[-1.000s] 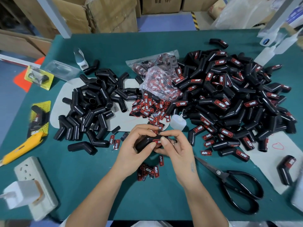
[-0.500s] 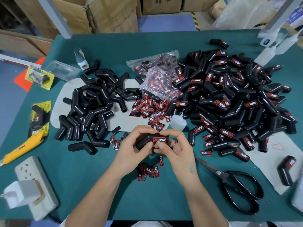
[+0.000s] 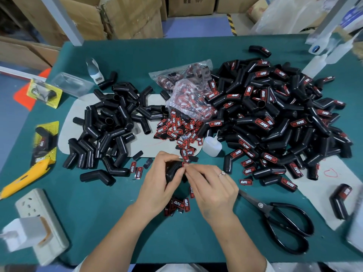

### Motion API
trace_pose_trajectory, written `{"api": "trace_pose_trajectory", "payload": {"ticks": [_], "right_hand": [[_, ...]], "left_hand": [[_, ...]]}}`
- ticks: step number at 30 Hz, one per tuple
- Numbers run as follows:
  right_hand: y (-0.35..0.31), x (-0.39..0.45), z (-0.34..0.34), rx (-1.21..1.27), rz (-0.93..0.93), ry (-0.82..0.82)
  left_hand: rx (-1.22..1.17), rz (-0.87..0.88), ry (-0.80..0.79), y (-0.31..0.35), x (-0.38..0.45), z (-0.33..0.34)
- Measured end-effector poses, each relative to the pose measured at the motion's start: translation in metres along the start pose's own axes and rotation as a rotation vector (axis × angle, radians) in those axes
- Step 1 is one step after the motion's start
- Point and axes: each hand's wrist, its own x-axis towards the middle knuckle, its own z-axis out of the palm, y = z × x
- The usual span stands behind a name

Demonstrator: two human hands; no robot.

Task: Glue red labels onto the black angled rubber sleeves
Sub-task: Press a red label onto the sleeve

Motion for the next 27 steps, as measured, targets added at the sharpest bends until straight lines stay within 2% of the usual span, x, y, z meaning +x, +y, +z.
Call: {"api": "trace_pose_trajectory", "payload": {"ticks": [5, 10, 15, 20, 22, 25, 27], "right_hand": [[-0.003, 0.0, 0.002, -0.046, -0.065, -0.045], [0.003, -0.004, 0.005, 0.156, 0.123, -0.094], [0.003, -0.005, 0.003, 0.165, 0.138, -0.15], [-0.005, -0.003, -0.001, 0.532, 0.481, -0.13], [-0.01, -0.003, -0.004, 0.594, 0.562, -0.118], [-0.011, -0.002, -0.004, 0.527, 0.519, -0.118], [-0.005, -0.003, -0.005, 0.379, 0.358, -0.143]], "left_hand": [[0.031, -0.027, 0.012, -0.003, -0.001, -0.001], [-0.051, -0.096, -0.019, -0.003, 0.001, -0.002], [-0.064, -0.047, -0.026, -0.005, 0.003, 0.0], [-0.19, 0.004, -0.008, -0.002, 0.003, 0.003], [-0.222, 0.031, 0.018, 0.0, 0.003, 0.005], [-0.231, 0.079, 0.043, 0.002, 0.003, 0.008], [-0.22, 0.065, 0.047, 0.001, 0.003, 0.007]]}}
